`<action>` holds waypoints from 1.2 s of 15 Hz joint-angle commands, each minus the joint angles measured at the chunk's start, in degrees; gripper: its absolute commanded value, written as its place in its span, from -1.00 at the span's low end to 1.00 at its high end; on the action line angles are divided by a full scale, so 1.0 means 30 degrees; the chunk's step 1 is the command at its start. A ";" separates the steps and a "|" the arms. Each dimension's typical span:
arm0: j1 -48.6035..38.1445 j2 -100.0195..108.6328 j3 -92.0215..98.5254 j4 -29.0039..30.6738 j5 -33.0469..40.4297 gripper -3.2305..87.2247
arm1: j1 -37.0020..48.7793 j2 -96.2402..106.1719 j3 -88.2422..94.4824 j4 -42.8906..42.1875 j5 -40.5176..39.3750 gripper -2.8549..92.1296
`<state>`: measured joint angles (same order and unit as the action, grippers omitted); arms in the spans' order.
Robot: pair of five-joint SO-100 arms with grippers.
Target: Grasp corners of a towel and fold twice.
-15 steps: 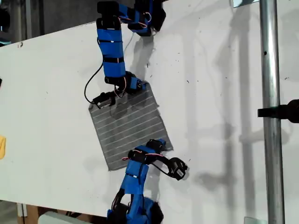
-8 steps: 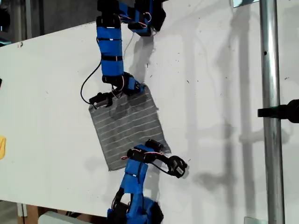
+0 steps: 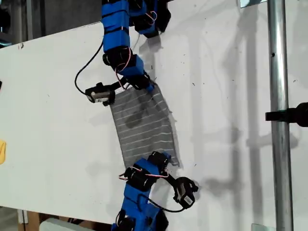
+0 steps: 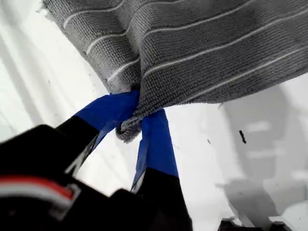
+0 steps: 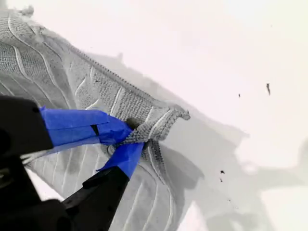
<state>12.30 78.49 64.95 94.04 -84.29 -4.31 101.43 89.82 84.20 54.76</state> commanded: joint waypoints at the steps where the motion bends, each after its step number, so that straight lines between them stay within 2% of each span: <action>1: -0.1289 0.2637 0.1260 0.0234 -0.0176 -0.99 | 0.2344 0.0557 -0.1318 -0.0674 -0.1289 -0.95; 6: -0.8877 0.4863 0.5391 0.0381 0.4570 -0.99 | 0.8936 -0.6152 -0.4102 -0.5068 -0.7500 -0.95; 9: -1.3184 0.3809 0.4570 0.0615 0.8613 -0.99 | 1.1367 -1.0547 -0.9609 -0.5361 -0.9785 -0.95; 11: -1.5088 0.3633 0.3545 0.0703 1.0840 -0.99 | 1.2451 -1.0225 -1.1250 -0.4863 -1.0312 -0.95; 14: -1.5469 0.3076 0.4043 0.0557 1.1807 -0.99 | 1.2686 -0.8203 -0.9697 -0.4219 -1.0225 -0.95; 18: -1.4268 0.0381 0.5273 -0.0703 1.0986 -0.99 | 1.2334 -0.9287 -0.7061 -0.4424 -0.9521 -0.95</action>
<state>-32.78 80.51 81.04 93.08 -50.54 33.05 72.42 68.55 71.37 25.22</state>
